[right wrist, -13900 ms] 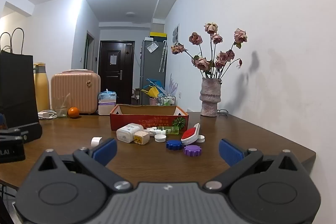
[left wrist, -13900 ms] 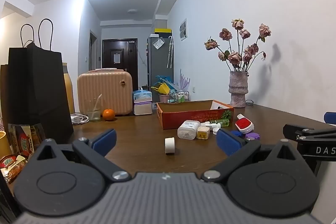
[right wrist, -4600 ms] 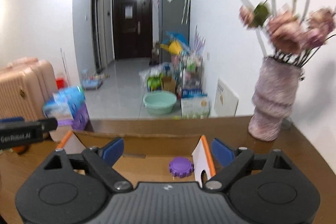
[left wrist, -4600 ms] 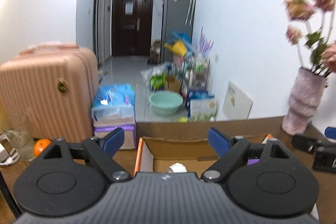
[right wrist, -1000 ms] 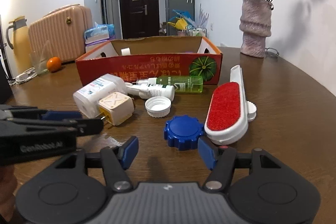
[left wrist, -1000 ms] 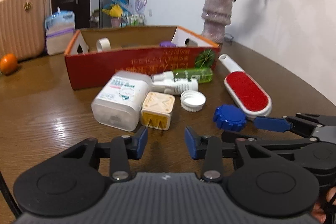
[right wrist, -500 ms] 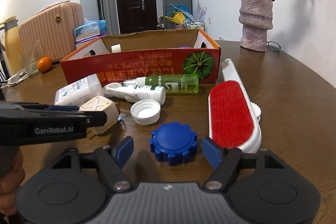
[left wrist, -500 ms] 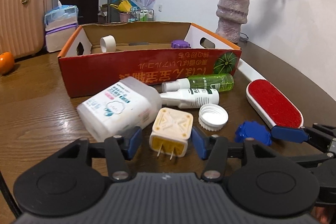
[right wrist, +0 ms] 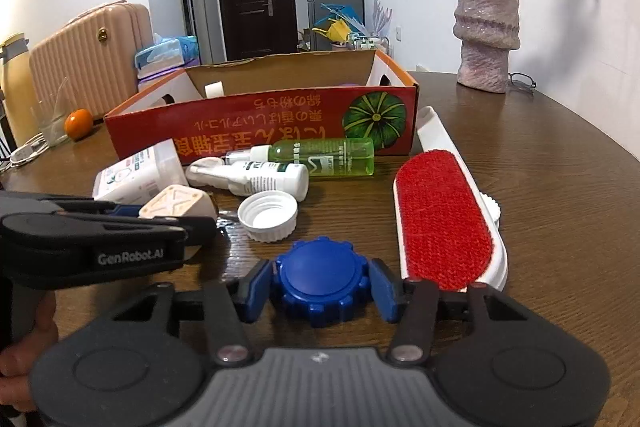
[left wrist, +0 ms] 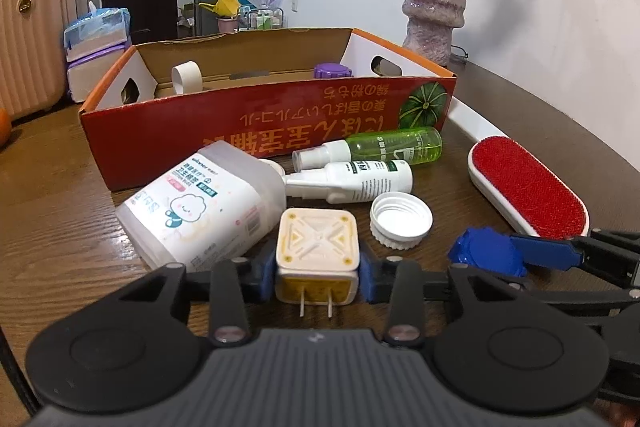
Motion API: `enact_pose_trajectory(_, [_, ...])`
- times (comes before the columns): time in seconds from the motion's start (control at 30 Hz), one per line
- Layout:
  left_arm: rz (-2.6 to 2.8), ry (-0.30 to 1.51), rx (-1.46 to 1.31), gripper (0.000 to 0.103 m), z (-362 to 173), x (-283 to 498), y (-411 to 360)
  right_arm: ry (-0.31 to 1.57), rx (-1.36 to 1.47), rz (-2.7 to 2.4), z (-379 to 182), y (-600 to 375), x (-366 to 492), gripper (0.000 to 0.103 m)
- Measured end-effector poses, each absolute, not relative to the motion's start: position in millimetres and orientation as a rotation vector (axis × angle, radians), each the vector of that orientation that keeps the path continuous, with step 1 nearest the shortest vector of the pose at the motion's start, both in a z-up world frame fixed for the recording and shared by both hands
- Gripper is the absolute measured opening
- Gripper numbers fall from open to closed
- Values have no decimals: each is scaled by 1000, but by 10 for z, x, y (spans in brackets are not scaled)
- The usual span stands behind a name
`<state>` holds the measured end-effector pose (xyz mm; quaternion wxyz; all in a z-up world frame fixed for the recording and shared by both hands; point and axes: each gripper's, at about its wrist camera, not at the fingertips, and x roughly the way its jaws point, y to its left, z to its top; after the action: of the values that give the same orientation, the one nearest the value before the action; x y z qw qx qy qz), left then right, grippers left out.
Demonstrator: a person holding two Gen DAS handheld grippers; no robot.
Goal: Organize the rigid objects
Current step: 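Grasp the white plug adapter with the left gripper while the right grasps the blue cap, then carry the plug adapter and blue cap over the box and lower them inside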
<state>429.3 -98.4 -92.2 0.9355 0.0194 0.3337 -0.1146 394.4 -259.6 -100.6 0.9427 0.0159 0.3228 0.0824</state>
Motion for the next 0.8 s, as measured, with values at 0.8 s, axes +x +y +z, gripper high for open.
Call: enact_pose_trajectory(0.8, [-45,183,-6,39,267,2112,-565,181,11,220,174,-2413,2246,52])
